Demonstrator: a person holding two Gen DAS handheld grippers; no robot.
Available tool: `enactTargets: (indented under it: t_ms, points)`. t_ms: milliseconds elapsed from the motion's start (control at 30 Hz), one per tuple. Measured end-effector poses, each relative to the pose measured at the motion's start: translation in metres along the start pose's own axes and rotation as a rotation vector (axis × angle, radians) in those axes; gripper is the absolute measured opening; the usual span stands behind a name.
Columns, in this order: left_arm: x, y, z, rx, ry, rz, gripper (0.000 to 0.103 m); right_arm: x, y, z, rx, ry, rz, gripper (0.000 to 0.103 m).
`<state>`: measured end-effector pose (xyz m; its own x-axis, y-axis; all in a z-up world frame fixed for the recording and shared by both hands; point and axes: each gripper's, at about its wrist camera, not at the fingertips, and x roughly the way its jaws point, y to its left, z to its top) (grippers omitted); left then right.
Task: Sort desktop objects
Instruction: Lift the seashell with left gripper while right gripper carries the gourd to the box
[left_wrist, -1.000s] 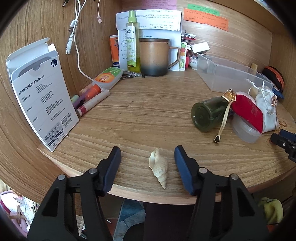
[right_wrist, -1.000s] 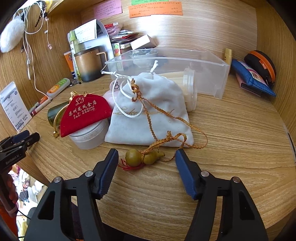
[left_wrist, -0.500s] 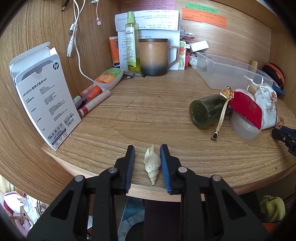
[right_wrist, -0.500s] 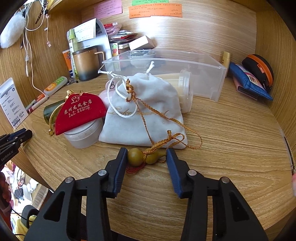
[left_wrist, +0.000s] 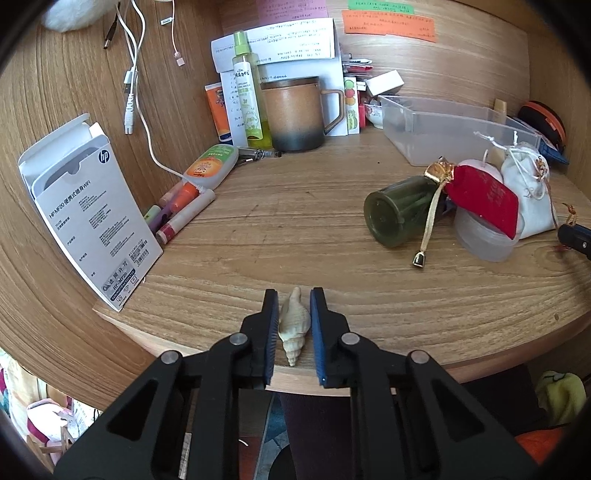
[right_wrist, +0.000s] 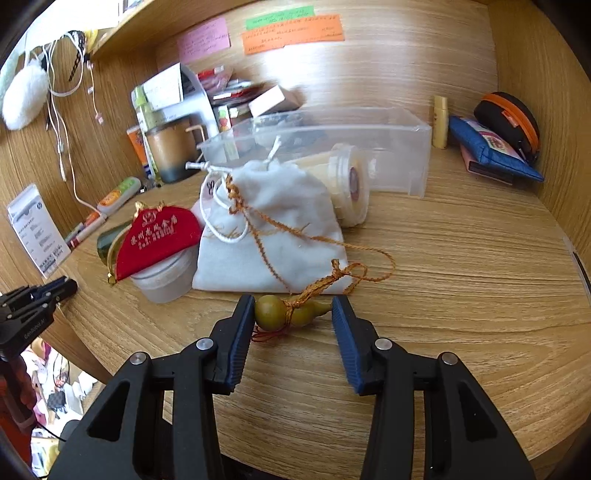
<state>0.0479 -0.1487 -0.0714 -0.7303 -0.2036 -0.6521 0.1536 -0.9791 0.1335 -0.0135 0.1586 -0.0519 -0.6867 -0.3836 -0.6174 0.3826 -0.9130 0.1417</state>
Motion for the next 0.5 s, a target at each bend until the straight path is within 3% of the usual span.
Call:
enactTargets:
  t_ms: [233, 500]
  points:
    - [-0.025, -0.005, 0.027, -0.026, -0.071, -0.081, 0.016, -0.034, -0.012, 0.016, -0.002, -0.087, -0.025, 0.039]
    - [-0.043, -0.032, 0.078, 0.03, -0.116, -0.275, 0.016, -0.067, -0.03, 0.055, -0.017, -0.178, -0.018, 0.039]
